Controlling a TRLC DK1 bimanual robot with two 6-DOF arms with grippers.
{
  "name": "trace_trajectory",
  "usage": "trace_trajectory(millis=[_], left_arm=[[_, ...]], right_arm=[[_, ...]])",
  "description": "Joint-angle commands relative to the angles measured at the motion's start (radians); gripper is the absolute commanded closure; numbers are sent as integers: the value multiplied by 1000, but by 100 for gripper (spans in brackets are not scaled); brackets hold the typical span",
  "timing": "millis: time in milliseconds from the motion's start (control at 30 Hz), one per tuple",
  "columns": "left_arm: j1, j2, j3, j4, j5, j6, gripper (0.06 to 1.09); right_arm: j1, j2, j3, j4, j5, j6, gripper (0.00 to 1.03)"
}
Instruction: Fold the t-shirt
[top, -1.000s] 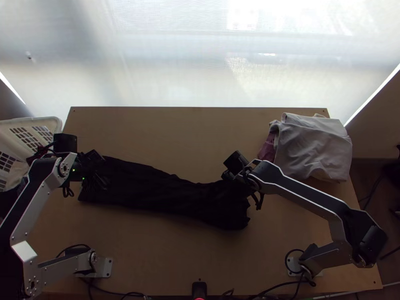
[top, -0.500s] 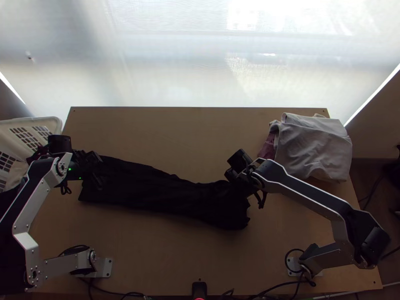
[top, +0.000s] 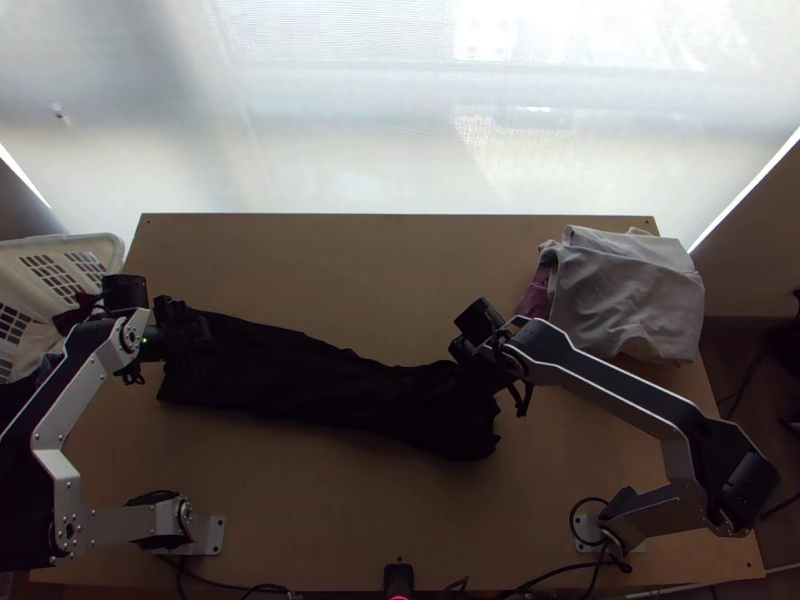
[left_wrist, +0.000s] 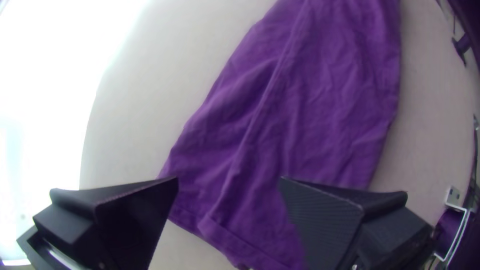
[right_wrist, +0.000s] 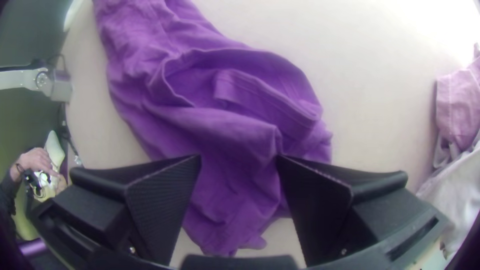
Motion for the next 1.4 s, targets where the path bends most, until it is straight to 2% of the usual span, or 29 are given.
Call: trace_trajectory(millis=[0,333,633,800,967,1000,1133,1200,1267,1333,1367], left_arm=[[30,74,27,23,3,108,11],[45,86,4,-17,3,149,25],[61,163,10,-3,-8,160,26],[65,187,31,9,-8,178,51],[67,207,48,17,-6,178,54],[67,209,51,20,-6,178,59],[68,218,63,21,-6,177,87],[70,221,65,20,-6,175,91],[70,226,68,17,-6,165,103],[70,232,77,13,-6,132,105],[70,235,82,9,-6,120,105]], right_arm=[[-1,4,4,0,1,1,32],[-2,24,15,0,1,-2,32],[-2,33,23,0,1,-2,32],[-1,32,24,-5,1,-2,32],[1,32,24,-5,1,-3,34],[1,32,23,-5,1,-5,34],[1,32,21,3,-14,-11,51],[1,33,19,9,-30,-11,57],[1,35,15,18,-37,-11,59],[3,36,9,21,-39,-13,60],[1,38,7,32,-41,-14,68]])
